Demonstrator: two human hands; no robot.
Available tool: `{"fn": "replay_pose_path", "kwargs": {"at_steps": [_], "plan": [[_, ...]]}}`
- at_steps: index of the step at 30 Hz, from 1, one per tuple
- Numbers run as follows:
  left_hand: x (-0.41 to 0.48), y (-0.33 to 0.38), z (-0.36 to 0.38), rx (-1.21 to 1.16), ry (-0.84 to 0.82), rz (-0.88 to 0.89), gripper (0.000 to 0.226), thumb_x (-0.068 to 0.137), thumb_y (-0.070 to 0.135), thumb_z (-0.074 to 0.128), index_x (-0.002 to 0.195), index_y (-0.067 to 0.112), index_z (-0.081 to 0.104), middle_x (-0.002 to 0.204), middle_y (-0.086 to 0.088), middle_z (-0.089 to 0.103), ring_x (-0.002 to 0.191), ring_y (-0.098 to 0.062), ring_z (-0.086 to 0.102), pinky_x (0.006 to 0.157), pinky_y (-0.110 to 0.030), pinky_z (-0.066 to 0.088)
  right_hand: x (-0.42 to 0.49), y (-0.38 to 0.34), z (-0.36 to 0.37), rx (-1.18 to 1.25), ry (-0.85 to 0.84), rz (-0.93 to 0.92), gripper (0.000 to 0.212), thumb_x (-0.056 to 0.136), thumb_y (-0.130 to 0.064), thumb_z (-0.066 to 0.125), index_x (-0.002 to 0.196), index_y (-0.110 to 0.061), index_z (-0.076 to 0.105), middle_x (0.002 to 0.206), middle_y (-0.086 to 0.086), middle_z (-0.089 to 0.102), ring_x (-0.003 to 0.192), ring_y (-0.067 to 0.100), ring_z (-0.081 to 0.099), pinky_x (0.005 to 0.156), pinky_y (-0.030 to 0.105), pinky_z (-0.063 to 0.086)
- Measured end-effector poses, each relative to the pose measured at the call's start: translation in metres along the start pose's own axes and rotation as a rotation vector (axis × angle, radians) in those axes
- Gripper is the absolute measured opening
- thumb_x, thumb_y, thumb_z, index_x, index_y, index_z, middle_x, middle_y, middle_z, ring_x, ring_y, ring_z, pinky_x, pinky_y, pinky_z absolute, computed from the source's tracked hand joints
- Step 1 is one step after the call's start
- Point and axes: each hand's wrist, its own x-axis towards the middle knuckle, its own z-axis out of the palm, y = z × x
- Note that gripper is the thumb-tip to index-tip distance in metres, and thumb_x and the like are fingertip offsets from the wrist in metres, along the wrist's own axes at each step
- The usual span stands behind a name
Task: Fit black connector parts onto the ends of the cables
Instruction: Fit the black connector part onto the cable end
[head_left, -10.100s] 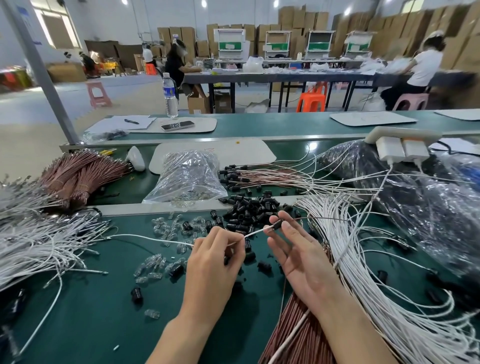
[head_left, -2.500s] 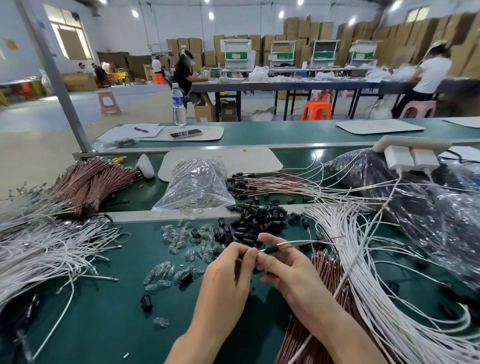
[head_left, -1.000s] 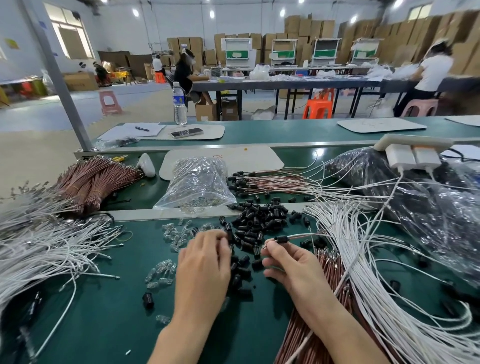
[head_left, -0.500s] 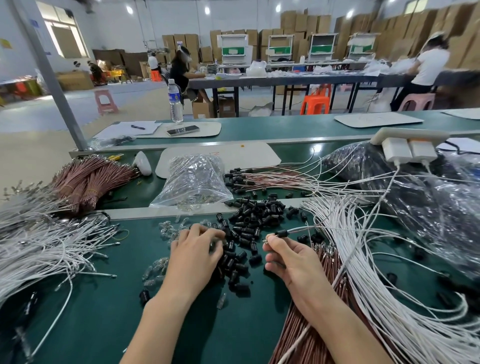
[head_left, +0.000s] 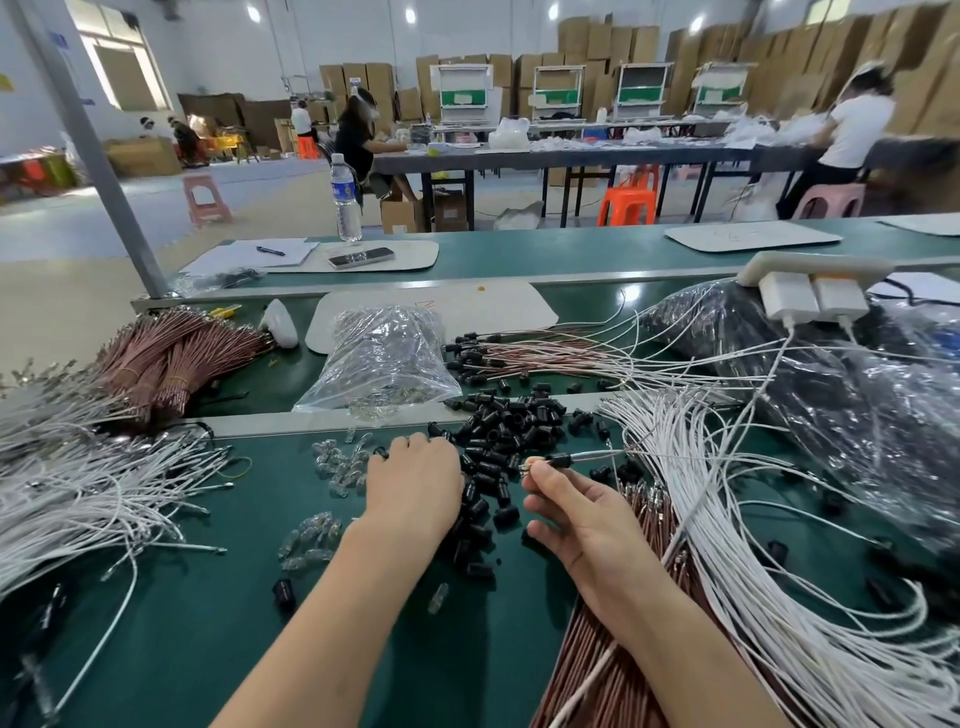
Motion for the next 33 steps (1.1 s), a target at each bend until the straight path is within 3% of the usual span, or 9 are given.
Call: {"fn": "replay_pose_path", "kwargs": {"at_steps": [2,7,10,13,17,20,22,27,33], "plan": [[0.000,0.001,-0.002,0.030,-0.024,-0.007,0.015,0.103,0.016,0.050,0.115,0.009,0.055,0.127,-0.015,0.054,0.123,-0.035,0.047,0.102,-0.047,0.038,0.000,0.000,0.000,0.023,-0.003,0.006,0.017,0.072,-0.030,0.079,0.082,-0.017,0.083,0.083,0.002,0.075,0.069,0.006,0.070,0.056,0.019,0.055],[0.000,0.001,-0.005,0.081,-0.085,-0.057,0.029,0.093,-0.003,0.045,0.120,0.005,0.053,0.126,-0.020,0.052,0.121,-0.038,0.047,0.095,-0.044,0.040,-0.001,-0.002,-0.002,0.050,-0.002,0.010,0.014,0.075,-0.026,0.077,0.084,-0.017,0.084,0.084,0.003,0.075,0.069,0.006,0.070,0.056,0.019,0.056],[-0.001,-0.004,-0.005,0.054,-0.067,-0.079,0.022,0.097,0.003,0.046,0.119,0.004,0.050,0.125,-0.018,0.054,0.119,-0.036,0.049,0.090,-0.042,0.040,-0.001,-0.003,-0.001,0.053,0.001,0.009,0.014,0.074,-0.026,0.077,0.080,-0.016,0.083,0.083,0.004,0.075,0.068,0.007,0.070,0.056,0.019,0.056],[-0.003,-0.013,-0.007,0.006,0.047,-0.078,0.021,0.101,0.021,0.046,0.118,0.008,0.051,0.119,-0.012,0.061,0.116,-0.031,0.055,0.096,-0.042,0.040,-0.001,-0.004,-0.001,0.060,-0.002,0.011,0.013,0.073,-0.027,0.078,0.078,-0.015,0.083,0.083,0.004,0.075,0.068,0.008,0.070,0.055,0.019,0.056],[-0.019,-0.020,-0.003,-0.485,0.461,0.022,0.006,0.097,0.023,0.050,0.094,0.021,0.054,0.081,0.006,0.062,0.079,-0.014,0.057,0.074,-0.027,0.037,0.000,-0.004,-0.001,0.074,-0.012,0.015,0.015,0.070,-0.029,0.080,0.077,-0.016,0.082,0.082,0.003,0.075,0.067,0.008,0.070,0.055,0.019,0.056],[-0.044,-0.005,0.010,-1.062,0.480,0.105,0.014,0.102,0.027,0.053,0.093,0.033,0.062,0.070,0.005,0.063,0.057,-0.002,0.050,0.054,-0.015,0.039,0.002,-0.001,-0.001,0.085,-0.016,0.011,0.018,0.068,-0.029,0.081,0.079,-0.016,0.083,0.082,0.002,0.075,0.067,0.007,0.070,0.055,0.019,0.056],[-0.055,0.007,0.020,-1.280,0.438,0.128,0.012,0.103,0.033,0.056,0.099,0.035,0.067,0.077,0.010,0.069,0.061,0.000,0.055,0.057,-0.015,0.046,0.003,0.000,-0.002,0.085,-0.010,0.005,0.019,0.067,-0.029,0.081,0.081,-0.017,0.083,0.082,0.002,0.076,0.067,0.007,0.070,0.056,0.019,0.056],[-0.062,0.020,0.028,-1.495,0.334,0.172,0.013,0.094,0.030,0.065,0.106,0.032,0.072,0.098,0.011,0.076,0.092,-0.006,0.070,0.080,-0.017,0.053,0.004,0.001,-0.004,0.106,-0.009,0.012,0.016,0.069,-0.026,0.080,0.080,-0.015,0.083,0.081,0.004,0.076,0.065,0.008,0.070,0.056,0.020,0.057],[-0.064,0.024,0.030,-1.511,0.299,0.160,0.019,0.095,0.027,0.066,0.102,0.044,0.072,0.095,0.009,0.076,0.086,-0.012,0.070,0.077,-0.018,0.054,0.004,0.001,-0.002,0.088,-0.016,0.009,0.021,0.062,-0.031,0.083,0.077,-0.016,0.082,0.079,0.003,0.074,0.065,0.006,0.069,0.056,0.020,0.056]]}}
